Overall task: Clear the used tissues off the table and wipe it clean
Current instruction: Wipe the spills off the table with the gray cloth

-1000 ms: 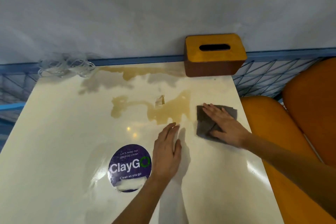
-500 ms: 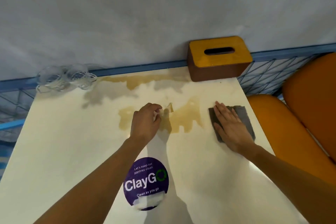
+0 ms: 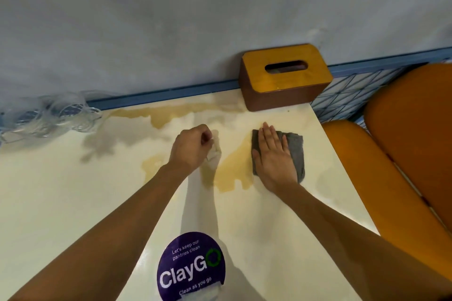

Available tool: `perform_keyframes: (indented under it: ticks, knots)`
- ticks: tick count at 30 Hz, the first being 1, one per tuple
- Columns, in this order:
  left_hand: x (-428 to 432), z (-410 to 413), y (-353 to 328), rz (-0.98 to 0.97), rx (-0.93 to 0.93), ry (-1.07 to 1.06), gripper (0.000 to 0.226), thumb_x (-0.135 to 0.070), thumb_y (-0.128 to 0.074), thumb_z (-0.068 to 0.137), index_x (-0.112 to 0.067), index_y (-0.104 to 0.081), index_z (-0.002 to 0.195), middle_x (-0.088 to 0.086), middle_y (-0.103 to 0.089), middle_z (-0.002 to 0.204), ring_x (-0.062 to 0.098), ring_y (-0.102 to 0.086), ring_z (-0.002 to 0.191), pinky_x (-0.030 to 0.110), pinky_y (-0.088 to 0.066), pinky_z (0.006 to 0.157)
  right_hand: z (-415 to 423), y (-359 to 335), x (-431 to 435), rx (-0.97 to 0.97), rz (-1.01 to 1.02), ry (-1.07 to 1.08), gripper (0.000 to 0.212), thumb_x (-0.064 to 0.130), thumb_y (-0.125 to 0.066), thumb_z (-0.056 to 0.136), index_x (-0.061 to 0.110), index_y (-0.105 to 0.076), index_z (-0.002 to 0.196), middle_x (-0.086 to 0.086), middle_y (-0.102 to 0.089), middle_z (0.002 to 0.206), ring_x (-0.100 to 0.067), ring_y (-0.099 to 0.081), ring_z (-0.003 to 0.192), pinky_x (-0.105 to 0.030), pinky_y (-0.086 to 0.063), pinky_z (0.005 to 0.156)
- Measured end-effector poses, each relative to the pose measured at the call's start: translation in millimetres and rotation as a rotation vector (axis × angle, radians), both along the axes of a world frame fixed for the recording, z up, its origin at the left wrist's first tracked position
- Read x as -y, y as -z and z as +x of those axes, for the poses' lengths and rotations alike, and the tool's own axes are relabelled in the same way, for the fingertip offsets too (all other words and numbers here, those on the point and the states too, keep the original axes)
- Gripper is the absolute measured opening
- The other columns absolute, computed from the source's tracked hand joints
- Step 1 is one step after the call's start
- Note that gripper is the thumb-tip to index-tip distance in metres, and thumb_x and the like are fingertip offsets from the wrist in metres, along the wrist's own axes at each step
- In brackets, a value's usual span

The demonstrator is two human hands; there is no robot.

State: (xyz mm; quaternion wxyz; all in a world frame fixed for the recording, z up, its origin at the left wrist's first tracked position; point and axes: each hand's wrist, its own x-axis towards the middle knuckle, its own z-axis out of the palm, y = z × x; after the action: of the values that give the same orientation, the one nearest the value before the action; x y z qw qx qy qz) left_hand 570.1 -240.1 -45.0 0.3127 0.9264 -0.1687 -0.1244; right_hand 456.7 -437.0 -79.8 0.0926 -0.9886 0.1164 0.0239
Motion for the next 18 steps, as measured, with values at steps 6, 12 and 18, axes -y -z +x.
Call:
perform_keyframes:
  ticks: [6,12,18]
  knots:
    - [-47,-9,-19,-0.279,-0.023,-0.221,0.015,-0.012,-0.053,0.094,-0.022,-0.065,0.092,0.001,-0.067,0.082,0.020,-0.063,0.070,0.029,-0.051,0.066,7,0,-43,-0.018,0.015,-0.170,0.065,0.040,-0.006,0.097,0.009,-0.007,0.154,-0.006,0.002,0.163,-0.019,0.004,0.150,-0.044,-0.006,0.122]
    - [-144,-61,-15,-0.311,-0.060,-0.438,0.023,-0.022,-0.047,0.078,-0.025,-0.069,0.086,-0.008,-0.070,0.090,0.014,-0.064,0.082,0.035,-0.052,0.078,-51,-6,-38,-0.081,-0.001,-0.537,0.059,0.039,-0.018,0.103,0.015,-0.004,0.155,0.001,0.007,0.162,-0.013,0.010,0.149,-0.036,0.004,0.120]
    - [-184,-81,11,-0.114,0.051,-0.401,0.013,-0.020,-0.058,0.085,-0.031,-0.061,0.091,-0.013,-0.065,0.103,0.011,-0.061,0.093,0.033,-0.050,0.080,-18,-2,-28,-0.055,-0.034,-0.112,0.064,0.040,-0.006,0.097,0.012,-0.004,0.154,-0.002,0.003,0.163,-0.017,0.004,0.150,-0.038,0.001,0.122]
